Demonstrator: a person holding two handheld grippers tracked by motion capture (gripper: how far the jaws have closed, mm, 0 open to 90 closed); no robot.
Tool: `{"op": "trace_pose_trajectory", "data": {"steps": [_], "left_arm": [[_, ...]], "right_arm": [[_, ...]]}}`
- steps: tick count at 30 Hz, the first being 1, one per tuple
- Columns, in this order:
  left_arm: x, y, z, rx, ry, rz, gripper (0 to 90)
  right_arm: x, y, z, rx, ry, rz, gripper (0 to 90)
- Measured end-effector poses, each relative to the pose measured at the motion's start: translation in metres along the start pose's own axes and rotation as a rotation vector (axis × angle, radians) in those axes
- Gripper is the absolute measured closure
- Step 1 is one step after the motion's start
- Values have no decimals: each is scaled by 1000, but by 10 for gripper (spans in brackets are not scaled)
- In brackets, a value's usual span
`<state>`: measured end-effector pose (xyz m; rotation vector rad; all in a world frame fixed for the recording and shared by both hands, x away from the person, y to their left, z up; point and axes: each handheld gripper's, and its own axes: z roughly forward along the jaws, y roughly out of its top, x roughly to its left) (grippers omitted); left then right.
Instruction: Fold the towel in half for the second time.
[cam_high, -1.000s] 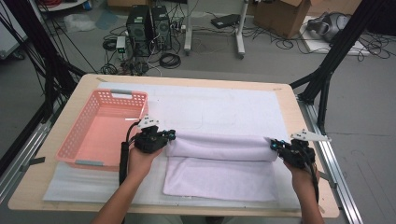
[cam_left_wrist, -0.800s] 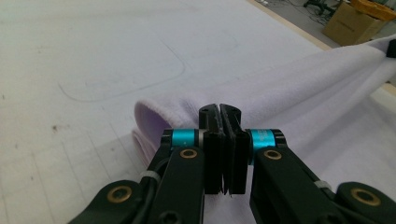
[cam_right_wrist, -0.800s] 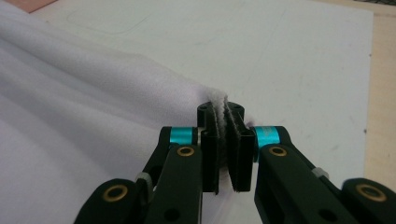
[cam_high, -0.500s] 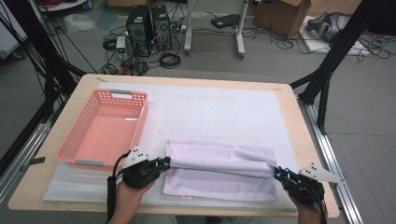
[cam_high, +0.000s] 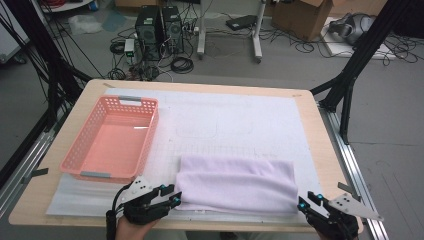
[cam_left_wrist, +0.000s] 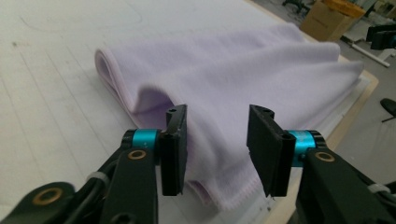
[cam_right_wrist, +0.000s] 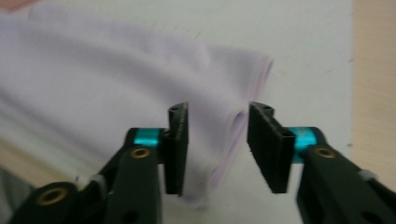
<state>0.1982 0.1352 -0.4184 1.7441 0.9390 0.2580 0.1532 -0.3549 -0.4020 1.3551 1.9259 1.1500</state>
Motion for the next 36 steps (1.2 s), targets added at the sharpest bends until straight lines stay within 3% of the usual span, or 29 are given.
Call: {"op": "trace_pose_trajectory", "data": {"steps": [2,4,7,12,17,20,24,25,28,29,30,31,32,34,36], "left_arm": [[4,8,3,-15,-7,-9,512],[7,16,7,-37,7,-10,502],[15,30,18,-26,11,-16,500],[34,42,44,46,64,-50,516],[53,43,71,126,135,-75,515],[64,41,87,174,151,-99,481],[68,37,102,220,125,-89,447],[69,35,105,241,121,-79,439],[69,34,106,226,116,-65,448],[71,34,105,228,120,-60,472],[73,34,105,224,115,-58,555],[75,34,105,224,77,-79,692],[74,34,106,216,82,-73,753],[74,37,108,162,98,-83,802],[78,39,111,113,120,-121,810]], "right_arm": [[-4,7,0,-28,-17,10,564],[-6,14,8,-18,-21,-10,603],[-11,22,30,16,-23,-15,621],[-18,29,63,86,-8,-11,628],[-34,32,82,125,-29,13,630],[-40,32,100,174,-18,13,621],[-46,33,121,203,31,46,451],[-47,32,126,213,47,43,458],[-48,31,132,223,86,31,511],[-49,31,132,222,93,36,538],[-51,30,132,218,104,46,643],[-53,30,132,212,145,56,747],[-54,30,132,211,159,62,783],[-56,32,133,197,163,45,811],[-61,34,135,160,159,69,815]]}}
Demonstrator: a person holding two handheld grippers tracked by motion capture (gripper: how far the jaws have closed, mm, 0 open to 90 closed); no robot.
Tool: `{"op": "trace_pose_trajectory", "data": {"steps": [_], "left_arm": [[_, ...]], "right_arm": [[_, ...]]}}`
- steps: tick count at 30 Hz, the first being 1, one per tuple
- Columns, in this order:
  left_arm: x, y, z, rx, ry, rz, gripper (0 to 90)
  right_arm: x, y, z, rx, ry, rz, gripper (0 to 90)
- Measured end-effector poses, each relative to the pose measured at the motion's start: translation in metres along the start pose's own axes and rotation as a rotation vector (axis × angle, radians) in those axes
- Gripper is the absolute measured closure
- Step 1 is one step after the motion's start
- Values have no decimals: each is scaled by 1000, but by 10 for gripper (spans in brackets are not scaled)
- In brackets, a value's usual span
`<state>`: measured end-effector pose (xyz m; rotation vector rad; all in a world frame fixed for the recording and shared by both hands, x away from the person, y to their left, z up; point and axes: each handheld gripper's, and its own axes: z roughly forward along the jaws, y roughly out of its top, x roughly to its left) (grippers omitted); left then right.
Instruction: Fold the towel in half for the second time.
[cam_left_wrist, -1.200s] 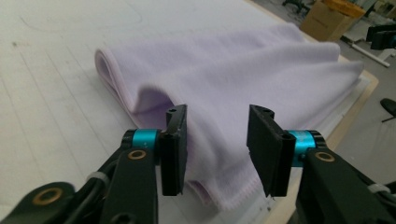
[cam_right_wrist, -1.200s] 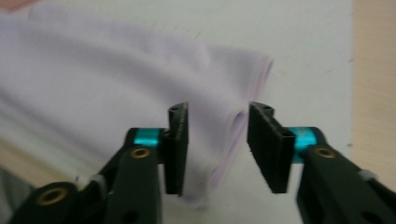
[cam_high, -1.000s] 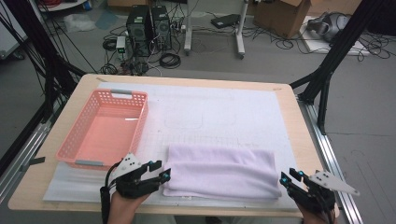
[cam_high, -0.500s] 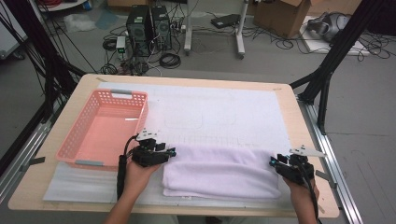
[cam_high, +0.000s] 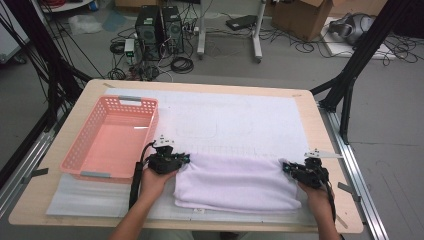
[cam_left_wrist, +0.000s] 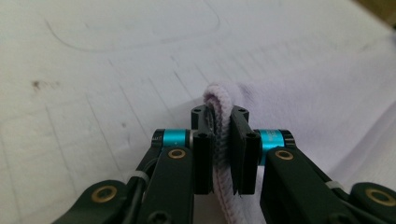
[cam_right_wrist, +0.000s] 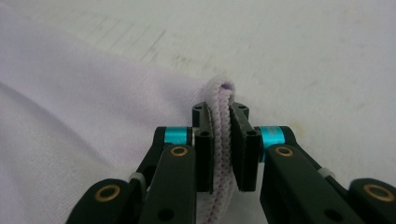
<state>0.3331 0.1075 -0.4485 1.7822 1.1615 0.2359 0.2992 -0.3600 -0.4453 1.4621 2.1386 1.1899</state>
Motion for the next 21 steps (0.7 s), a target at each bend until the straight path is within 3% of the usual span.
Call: {"op": "trace_pose_trajectory", "data": {"steps": [3,7,12,14,16,21], "left_arm": [[0,10,8,4,32,10,810],[2,26,18,-19,70,4,810],[11,40,31,-39,93,3,809],[16,43,34,-74,94,-31,810],[21,48,39,-48,110,-33,810],[27,57,47,-50,124,-35,809]], "right_arm": [[-8,7,3,-50,-15,42,814],[-13,22,12,-74,-63,27,814],[-19,40,25,-79,-100,24,812],[-21,47,30,-76,-109,24,811],[-23,53,35,-84,-113,35,810],[-25,62,49,-70,-139,33,811]]}}
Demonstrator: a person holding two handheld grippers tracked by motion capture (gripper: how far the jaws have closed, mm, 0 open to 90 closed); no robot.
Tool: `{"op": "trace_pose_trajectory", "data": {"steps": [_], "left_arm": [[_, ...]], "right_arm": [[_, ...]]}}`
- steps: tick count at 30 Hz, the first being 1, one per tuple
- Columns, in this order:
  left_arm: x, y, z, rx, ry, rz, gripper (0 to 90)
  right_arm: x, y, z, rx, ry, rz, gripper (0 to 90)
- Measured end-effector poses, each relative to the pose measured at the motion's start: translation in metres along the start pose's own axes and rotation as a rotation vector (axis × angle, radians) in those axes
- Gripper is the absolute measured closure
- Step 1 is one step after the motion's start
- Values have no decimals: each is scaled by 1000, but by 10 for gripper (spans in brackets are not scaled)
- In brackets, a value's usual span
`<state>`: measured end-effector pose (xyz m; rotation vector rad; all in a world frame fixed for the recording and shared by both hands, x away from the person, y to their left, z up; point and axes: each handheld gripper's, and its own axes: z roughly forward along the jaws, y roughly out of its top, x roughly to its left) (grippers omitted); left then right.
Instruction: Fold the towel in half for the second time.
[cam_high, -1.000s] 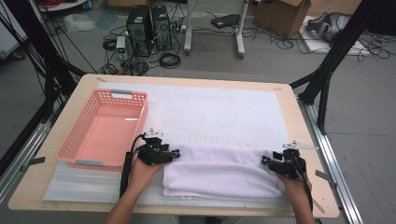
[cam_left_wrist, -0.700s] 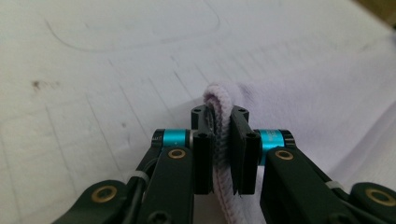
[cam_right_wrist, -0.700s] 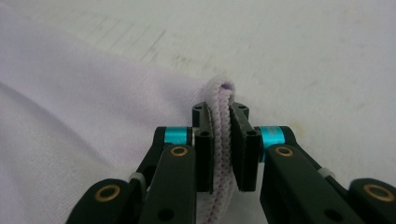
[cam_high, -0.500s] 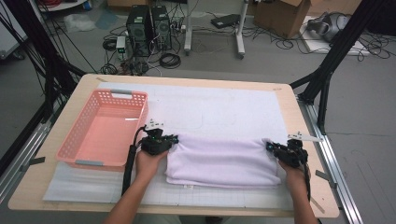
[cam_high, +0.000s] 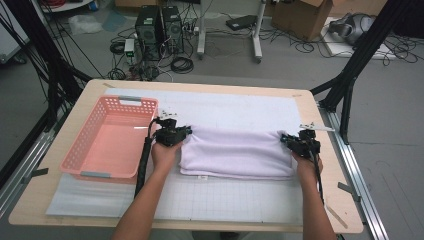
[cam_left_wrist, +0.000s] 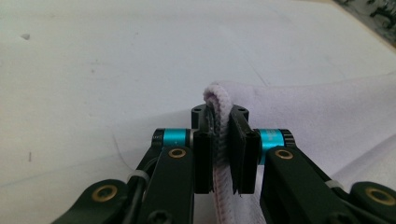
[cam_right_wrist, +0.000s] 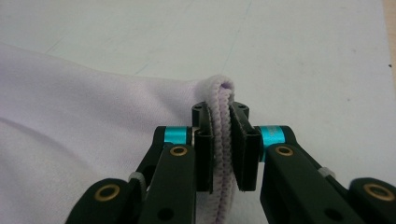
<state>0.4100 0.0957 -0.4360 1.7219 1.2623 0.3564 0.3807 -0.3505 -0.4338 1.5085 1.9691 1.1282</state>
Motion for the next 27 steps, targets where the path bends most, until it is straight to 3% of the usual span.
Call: {"op": "trace_pose_trajectory", "data": {"steps": [4,7,11,13,19,21,27], "left_arm": [[4,-2,4,14,3,-17,783],[4,-2,2,21,12,-14,619],[-2,0,-7,14,-16,9,492],[-7,-2,-14,-7,-30,18,468],[-19,1,-36,-24,-54,81,456],[-22,-2,-45,-49,-74,77,473],[-28,-23,-62,-21,-112,83,474]], "right_arm": [[-1,5,6,-11,0,16,807],[0,7,7,-8,-7,5,783],[0,6,3,0,-10,40,626],[-1,7,-3,-14,-5,58,586],[2,5,-26,-46,-7,28,567],[4,0,-35,-58,-2,14,568],[12,-23,-58,-55,32,-15,602]]}}
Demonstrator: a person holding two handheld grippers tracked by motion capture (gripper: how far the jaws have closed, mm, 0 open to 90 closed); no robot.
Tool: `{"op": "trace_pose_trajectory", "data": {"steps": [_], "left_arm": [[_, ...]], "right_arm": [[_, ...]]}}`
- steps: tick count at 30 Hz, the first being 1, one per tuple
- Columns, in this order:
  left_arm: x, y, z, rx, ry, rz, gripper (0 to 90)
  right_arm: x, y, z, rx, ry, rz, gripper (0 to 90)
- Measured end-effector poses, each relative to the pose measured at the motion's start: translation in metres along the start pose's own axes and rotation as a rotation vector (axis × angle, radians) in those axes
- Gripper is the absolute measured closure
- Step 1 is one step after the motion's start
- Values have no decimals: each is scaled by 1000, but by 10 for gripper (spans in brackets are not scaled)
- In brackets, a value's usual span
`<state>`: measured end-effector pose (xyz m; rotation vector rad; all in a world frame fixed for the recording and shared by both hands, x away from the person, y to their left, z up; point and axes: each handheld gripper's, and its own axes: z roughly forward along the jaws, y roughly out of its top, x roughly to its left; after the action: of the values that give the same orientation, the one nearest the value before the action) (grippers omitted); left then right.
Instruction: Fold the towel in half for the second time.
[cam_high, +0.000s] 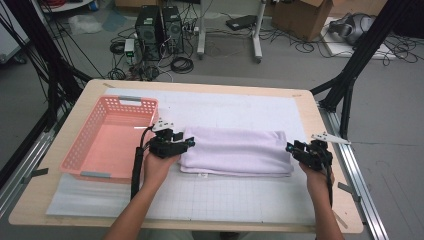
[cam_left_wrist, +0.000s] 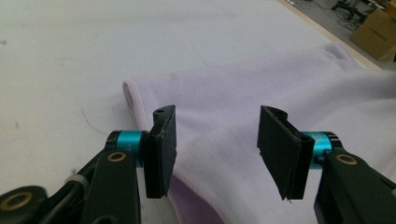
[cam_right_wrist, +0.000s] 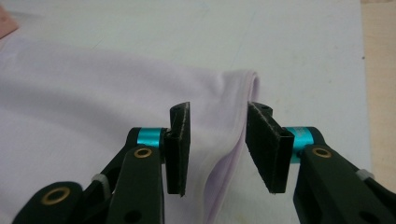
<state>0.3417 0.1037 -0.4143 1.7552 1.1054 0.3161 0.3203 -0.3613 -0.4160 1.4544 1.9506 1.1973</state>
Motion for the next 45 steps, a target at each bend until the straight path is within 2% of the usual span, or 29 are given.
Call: {"op": "trace_pose_trajectory", "data": {"steps": [4,6,10,11,13,15,17,19,21,24,25,27,29,30,31,32,33,35,37,40,45], "left_arm": [[-6,-21,-11,15,-11,16,467],[-7,-29,-14,23,-16,11,469],[-7,-40,-15,48,-39,2,507],[-7,-42,-15,58,-48,1,531],[-7,-46,-14,62,-56,14,653],[-9,-47,-15,50,-67,51,829],[-7,-47,-18,35,-91,40,868],[-4,-46,-23,13,-113,31,870],[0,-47,-27,2,-134,19,869],[2,-50,-32,6,-145,20,869],[2,-52,-32,16,-146,23,869],[0,-55,-33,32,-142,25,868],[-1,-57,-32,65,-137,36,851],[-3,-58,-32,80,-136,37,831],[-4,-58,-33,89,-130,43,772],[-7,-56,-33,82,-119,36,669],[-8,-54,-35,72,-116,41,579],[-10,-46,-37,37,-113,44,516],[-8,-36,-36,20,-108,45,487],[-4,-20,-27,13,-87,39,483],[3,4,-5,17,-18,46,483]], "right_arm": [[10,-17,-18,-2,20,-39,627],[14,-23,-24,2,28,-50,641],[19,-31,-23,37,58,-73,661],[20,-32,-21,44,66,-79,661],[21,-35,-14,68,68,-95,695],[22,-37,-10,92,65,-111,807],[22,-37,-11,94,69,-122,838],[21,-36,-17,67,89,-121,845],[20,-37,-26,32,114,-118,845],[16,-41,-35,10,150,-157,844],[15,-43,-37,10,168,-153,843],[14,-48,-38,25,182,-156,842],[12,-52,-35,76,176,-166,832],[12,-53,-34,95,172,-163,815],[12,-54,-33,109,174,-155,744],[11,-54,-34,104,170,-135,661],[9,-52,-37,82,168,-108,632],[6,-45,-44,14,175,-65,614],[4,-36,-46,-23,150,-51,614],[3,-26,-39,-29,108,-56,617],[3,-12,-17,-15,91,-69,620]]}}
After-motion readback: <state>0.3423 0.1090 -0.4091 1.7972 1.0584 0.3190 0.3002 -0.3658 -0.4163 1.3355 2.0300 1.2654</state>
